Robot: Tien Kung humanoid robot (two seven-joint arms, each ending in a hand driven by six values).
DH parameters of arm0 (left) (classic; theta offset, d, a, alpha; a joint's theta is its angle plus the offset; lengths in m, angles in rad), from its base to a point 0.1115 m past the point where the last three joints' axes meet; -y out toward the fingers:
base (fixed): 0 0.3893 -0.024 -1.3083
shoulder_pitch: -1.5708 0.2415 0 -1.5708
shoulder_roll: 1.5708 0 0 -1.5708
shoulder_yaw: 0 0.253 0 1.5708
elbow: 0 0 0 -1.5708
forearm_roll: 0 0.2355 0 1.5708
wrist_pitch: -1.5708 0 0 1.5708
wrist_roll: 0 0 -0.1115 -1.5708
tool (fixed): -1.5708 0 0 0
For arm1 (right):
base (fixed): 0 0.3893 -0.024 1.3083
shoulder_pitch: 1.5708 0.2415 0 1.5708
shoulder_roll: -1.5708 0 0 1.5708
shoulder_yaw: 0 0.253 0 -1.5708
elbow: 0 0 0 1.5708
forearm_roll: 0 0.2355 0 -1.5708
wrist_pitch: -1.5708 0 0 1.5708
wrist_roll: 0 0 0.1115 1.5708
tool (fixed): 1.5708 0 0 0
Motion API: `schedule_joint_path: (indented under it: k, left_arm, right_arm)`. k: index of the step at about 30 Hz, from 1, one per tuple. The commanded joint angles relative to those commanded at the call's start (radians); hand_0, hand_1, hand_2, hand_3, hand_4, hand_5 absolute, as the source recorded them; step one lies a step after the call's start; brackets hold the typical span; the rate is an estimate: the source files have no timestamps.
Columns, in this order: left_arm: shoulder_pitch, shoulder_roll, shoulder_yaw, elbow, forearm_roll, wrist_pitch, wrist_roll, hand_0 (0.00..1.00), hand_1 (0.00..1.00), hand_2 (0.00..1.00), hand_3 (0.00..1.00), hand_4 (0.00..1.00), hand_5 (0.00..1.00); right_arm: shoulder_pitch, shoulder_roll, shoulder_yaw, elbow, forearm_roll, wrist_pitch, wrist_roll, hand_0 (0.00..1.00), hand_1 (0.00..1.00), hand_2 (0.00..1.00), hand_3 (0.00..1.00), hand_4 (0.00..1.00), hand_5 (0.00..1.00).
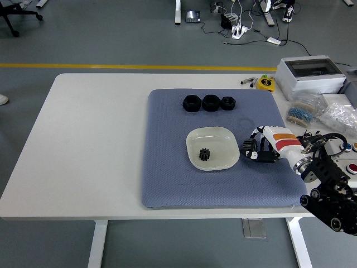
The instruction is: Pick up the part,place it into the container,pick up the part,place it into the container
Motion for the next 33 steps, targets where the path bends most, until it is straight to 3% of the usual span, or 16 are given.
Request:
schedule_joint_path:
  k: [8, 15, 23, 24, 25, 30, 31, 33]
  left_arm:
    - [0.001, 0.002, -0.002, 0.0, 0.004, -0.002, 0.0, 0.696, 0.722, 0.741, 0.636, 0.662, 0.644]
    - [0.001, 0.002, 0.0, 0.0, -0.001, -0.003, 0.0, 0.696, 0.722, 0.741, 0.636, 0.662, 0.644]
    - [-0.001, 0.0, 0.003, 0.001, -0.005, 0.0, -0.003, 0.696, 0.722, 0.741, 0.636, 0.661, 0.644]
    - [-0.001, 0.0, 0.0, 0.001, -0.003, 0.0, -0.002, 0.696, 0.722, 0.741, 0.636, 0.661, 0.644]
    - [0.0, 0.0, 0.0, 0.001, -0.001, 0.0, -0.002, 0.696, 0.721, 0.741, 0.636, 0.662, 0.645]
    - [0.001, 0.001, -0.006, 0.001, 0.01, -0.003, 0.0, 0.696, 0.721, 0.741, 0.636, 0.662, 0.645]
    - [0.001, 0.001, -0.007, 0.001, 0.012, -0.004, 0.001, 0.696, 0.721, 0.74, 0.636, 0.662, 0.644]
    - [0.001, 0.001, -0.008, 0.0, 0.016, -0.005, 0.002, 0.696, 0.721, 0.74, 0.636, 0.662, 0.644]
  right_arm:
    - [0.002, -0.015, 0.047, 0.077, -0.04, -0.027, -0.005, 0.055, 0.119, 0.259, 0.446, 0.778, 0.58]
    - [-0.002, -0.019, 0.053, 0.069, -0.077, 0.015, -0.032, 0.053, 0.125, 0.258, 0.453, 0.775, 0.581]
    - [-0.028, -0.076, 0.144, 0.203, -0.195, -0.038, -0.063, 0.06, 0.136, 0.274, 0.47, 0.757, 0.529]
    - [-0.027, -0.085, 0.155, 0.221, -0.214, -0.03, -0.068, 0.06, 0.136, 0.274, 0.47, 0.757, 0.529]
    - [-0.025, -0.093, 0.165, 0.236, -0.235, -0.011, -0.077, 0.203, 0.32, 0.437, 0.528, 0.806, 0.46]
    - [0.01, -0.123, 0.155, 0.251, -0.327, 0.173, -0.124, 0.203, 0.32, 0.437, 0.528, 0.806, 0.46]
    - [0.018, -0.123, 0.141, 0.24, -0.332, 0.202, -0.129, 0.608, 0.693, 0.78, 0.844, 0.988, 0.48]
    - [0.028, -0.118, 0.117, 0.216, -0.332, 0.229, -0.131, 0.608, 0.693, 0.78, 0.844, 0.988, 0.48]
